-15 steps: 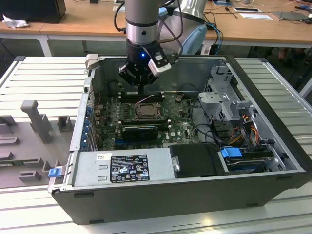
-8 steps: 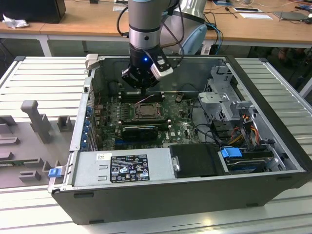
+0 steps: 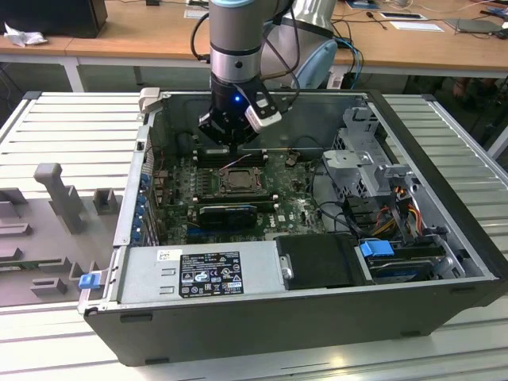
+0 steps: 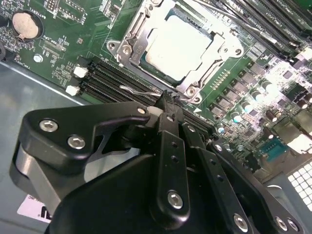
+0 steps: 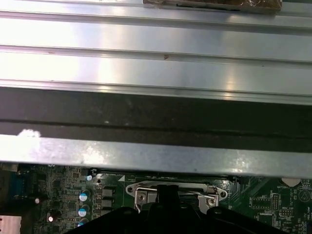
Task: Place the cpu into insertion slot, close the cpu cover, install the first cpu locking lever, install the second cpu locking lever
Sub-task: 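Install the first cpu locking lever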
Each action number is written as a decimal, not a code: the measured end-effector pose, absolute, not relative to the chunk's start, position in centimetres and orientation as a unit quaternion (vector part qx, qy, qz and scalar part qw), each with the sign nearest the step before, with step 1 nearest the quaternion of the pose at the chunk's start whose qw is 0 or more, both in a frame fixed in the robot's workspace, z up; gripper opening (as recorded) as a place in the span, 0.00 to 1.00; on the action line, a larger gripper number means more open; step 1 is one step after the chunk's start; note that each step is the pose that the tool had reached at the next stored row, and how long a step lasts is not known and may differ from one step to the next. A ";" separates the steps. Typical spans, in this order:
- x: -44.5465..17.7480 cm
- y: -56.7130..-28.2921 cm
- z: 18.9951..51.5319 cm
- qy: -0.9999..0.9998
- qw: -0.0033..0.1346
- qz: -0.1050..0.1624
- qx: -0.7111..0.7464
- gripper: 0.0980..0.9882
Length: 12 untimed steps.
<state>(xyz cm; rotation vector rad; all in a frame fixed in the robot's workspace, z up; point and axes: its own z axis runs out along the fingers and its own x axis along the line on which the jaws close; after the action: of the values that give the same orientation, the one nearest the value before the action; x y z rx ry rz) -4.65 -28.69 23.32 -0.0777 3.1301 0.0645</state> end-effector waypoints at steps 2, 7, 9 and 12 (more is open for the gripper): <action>-4.6 -28.5 23.3 0.999 0.005 0.021 -0.025 0.01; -4.5 -28.1 23.1 0.999 0.005 0.021 -0.025 0.01; -4.4 -28.0 23.1 0.999 0.005 0.021 -0.025 0.01; -3.6 -27.8 22.9 0.999 0.005 0.021 -0.026 0.01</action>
<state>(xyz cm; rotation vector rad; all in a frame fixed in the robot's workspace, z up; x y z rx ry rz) -3.61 -27.83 22.88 -0.0826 3.1299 0.0668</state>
